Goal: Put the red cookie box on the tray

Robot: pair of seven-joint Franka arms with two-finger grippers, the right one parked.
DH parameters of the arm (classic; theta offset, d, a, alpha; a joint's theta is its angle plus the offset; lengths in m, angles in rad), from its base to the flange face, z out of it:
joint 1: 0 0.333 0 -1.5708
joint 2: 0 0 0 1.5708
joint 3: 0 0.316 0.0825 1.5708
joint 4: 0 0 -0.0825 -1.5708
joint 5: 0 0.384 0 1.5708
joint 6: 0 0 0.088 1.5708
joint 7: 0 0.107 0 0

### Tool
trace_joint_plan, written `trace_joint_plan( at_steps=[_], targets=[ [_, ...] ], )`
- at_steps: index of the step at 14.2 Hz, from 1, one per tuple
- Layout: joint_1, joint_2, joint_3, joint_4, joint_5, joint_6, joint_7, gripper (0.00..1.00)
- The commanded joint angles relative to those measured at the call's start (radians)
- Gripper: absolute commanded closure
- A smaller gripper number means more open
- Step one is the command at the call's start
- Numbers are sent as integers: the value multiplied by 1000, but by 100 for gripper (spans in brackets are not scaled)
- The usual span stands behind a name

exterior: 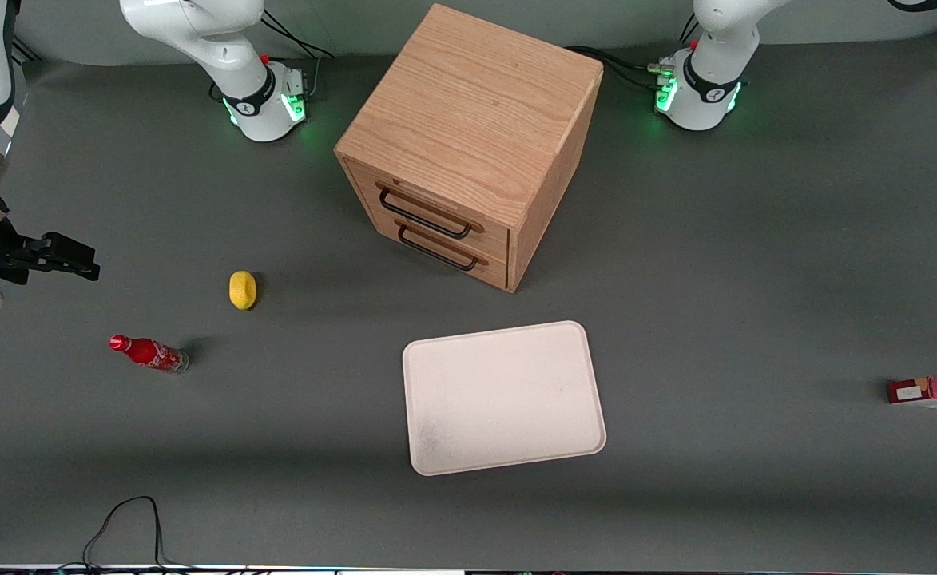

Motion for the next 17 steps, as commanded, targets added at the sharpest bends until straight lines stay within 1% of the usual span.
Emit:
trace_joint_plan(
  at_steps=[1,6,10,13,17],
  targets=[
    [9,85,-9,44,-31,53,47,0],
    [23,181,-5,38,-100,110,13,0],
    [21,257,-3,36,-103,155,-103,0],
    [18,293,-3,38,-100,182,-120,0],
    [14,327,-3,38,-94,280,-90,0]
  ],
)
